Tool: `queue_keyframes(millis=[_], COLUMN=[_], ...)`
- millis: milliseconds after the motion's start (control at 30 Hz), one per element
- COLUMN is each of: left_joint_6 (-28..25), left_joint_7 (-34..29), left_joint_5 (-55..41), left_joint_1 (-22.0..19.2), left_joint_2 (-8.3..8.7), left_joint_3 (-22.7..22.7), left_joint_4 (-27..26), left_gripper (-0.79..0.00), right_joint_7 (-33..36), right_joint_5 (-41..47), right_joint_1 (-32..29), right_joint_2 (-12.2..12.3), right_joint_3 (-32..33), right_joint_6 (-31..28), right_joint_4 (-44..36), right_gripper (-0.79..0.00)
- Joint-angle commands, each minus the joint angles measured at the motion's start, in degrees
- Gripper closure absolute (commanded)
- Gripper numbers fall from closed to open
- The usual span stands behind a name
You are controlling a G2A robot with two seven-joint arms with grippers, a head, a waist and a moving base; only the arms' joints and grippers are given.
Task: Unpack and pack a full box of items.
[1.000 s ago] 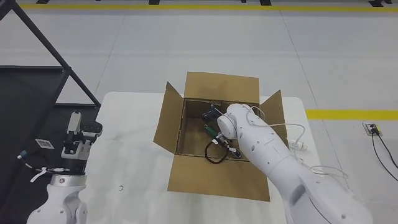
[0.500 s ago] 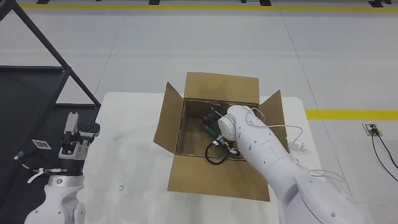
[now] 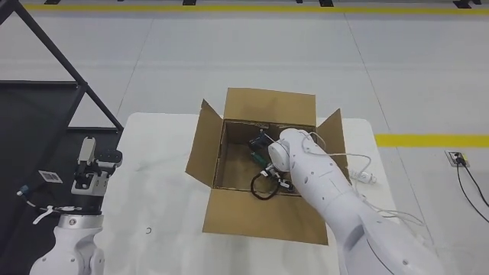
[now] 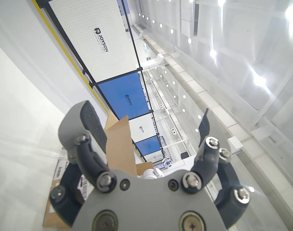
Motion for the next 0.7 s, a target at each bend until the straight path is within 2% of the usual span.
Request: queue_keyframes(millis=[0, 400, 667], left_joint_6=[0.05, -0.09, -0.13], left_joint_7=[0.09, 0.57, 1.01], left_joint_5=[0.03, 0.42, 0.95], left_joint_1=[0.00, 0.27, 0.52], left_joint_2=[0.03, 0.19, 0.27], left_joint_3=[0.10, 0.82, 1.49], left_joint_4=[-0.06, -0.48, -0.83], left_gripper=[-0.785, -0.785, -0.785], right_joint_7=[0.05, -1.46, -1.82], right_joint_5=[-0.14, -1.14, -1.42], right_joint_1=[0.10, 0.24, 0.52], right_joint_2=[-0.02, 0.19, 0.87], right_joint_3=[0.13, 1.13, 2.04], right_joint_6=[0.04, 0.05, -3.43], right_joint_4=[0.09, 0.24, -0.75], right_gripper=[0.000, 0.000, 0.000])
